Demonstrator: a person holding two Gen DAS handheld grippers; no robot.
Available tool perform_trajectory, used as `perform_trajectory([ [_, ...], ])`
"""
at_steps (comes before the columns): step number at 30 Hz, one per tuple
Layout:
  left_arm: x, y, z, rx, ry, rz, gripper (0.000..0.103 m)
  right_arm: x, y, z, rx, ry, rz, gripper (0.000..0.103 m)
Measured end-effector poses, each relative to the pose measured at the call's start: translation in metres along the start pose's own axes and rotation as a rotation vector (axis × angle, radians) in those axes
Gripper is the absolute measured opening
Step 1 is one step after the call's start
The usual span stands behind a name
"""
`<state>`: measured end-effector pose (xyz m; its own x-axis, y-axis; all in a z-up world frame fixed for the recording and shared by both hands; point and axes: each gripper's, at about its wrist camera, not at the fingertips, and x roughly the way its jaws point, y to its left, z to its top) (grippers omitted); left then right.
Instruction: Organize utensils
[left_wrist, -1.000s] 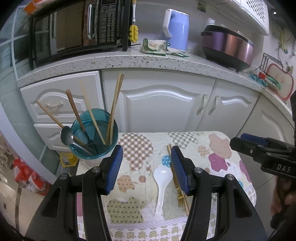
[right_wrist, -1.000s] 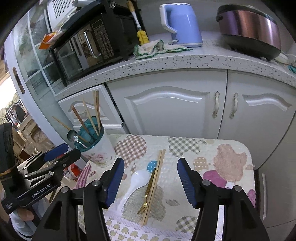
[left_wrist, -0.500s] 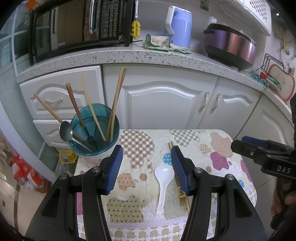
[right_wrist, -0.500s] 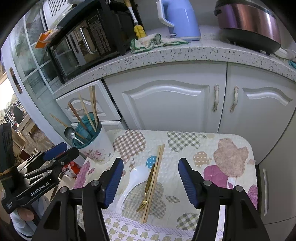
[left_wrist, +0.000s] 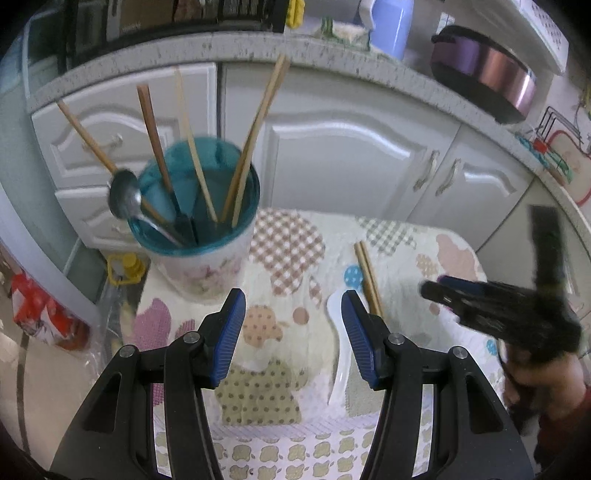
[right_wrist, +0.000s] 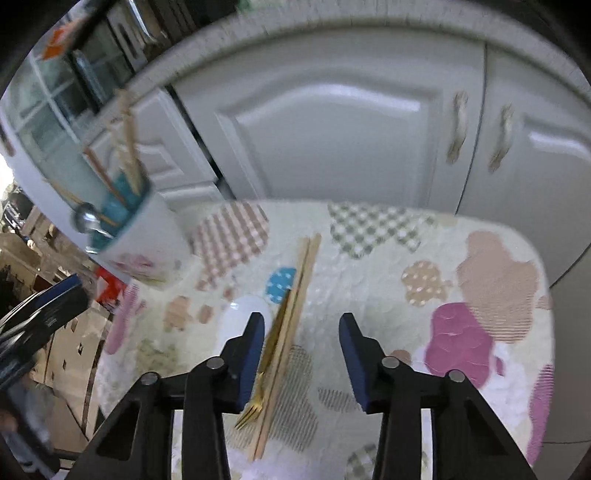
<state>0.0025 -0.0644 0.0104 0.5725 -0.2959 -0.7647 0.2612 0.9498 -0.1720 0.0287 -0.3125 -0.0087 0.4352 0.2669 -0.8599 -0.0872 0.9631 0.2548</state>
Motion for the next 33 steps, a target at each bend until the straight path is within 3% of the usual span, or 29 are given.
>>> perform_trajectory([
  [11, 0.069, -0.010, -0.011, 0.027, 0.164, -0.055, 0.054, 0.090, -0.016, 0.032, 0.036, 0.131, 0.010, 0.025],
  [16, 0.108, -0.018, -0.007, 0.036, 0.225, -0.075, 0.054, 0.087, -0.018, 0.033, -0.011, 0.126, -0.024, 0.017],
  [19, 0.127, -0.021, -0.003, 0.034, 0.247, -0.088, 0.054, 0.076, -0.024, 0.026, -0.070, 0.140, -0.127, 0.012],
  [24, 0.153, -0.030, 0.004, 0.082, 0.249, -0.078, 0.054, 0.057, -0.057, 0.016, 0.066, 0.133, 0.003, 0.013],
  [26, 0.156, -0.033, 0.007, 0.102, 0.245, -0.076, 0.043, 0.053, -0.058, 0.018, 0.085, 0.122, 0.038, 0.015],
  [28, 0.158, -0.033, 0.007, 0.109, 0.252, -0.077, 0.006, 0.054, -0.051, 0.022, 0.067, 0.123, 0.063, 0.016],
  [31, 0.152, -0.028, 0.002, 0.102, 0.261, -0.091, 0.004, 0.064, -0.039, 0.029, 0.055, 0.136, 0.092, 0.016],
  [33, 0.144, -0.021, -0.005, 0.086, 0.258, -0.081, 0.003, 0.073, -0.030, 0.035, 0.038, 0.137, 0.067, 0.017],
])
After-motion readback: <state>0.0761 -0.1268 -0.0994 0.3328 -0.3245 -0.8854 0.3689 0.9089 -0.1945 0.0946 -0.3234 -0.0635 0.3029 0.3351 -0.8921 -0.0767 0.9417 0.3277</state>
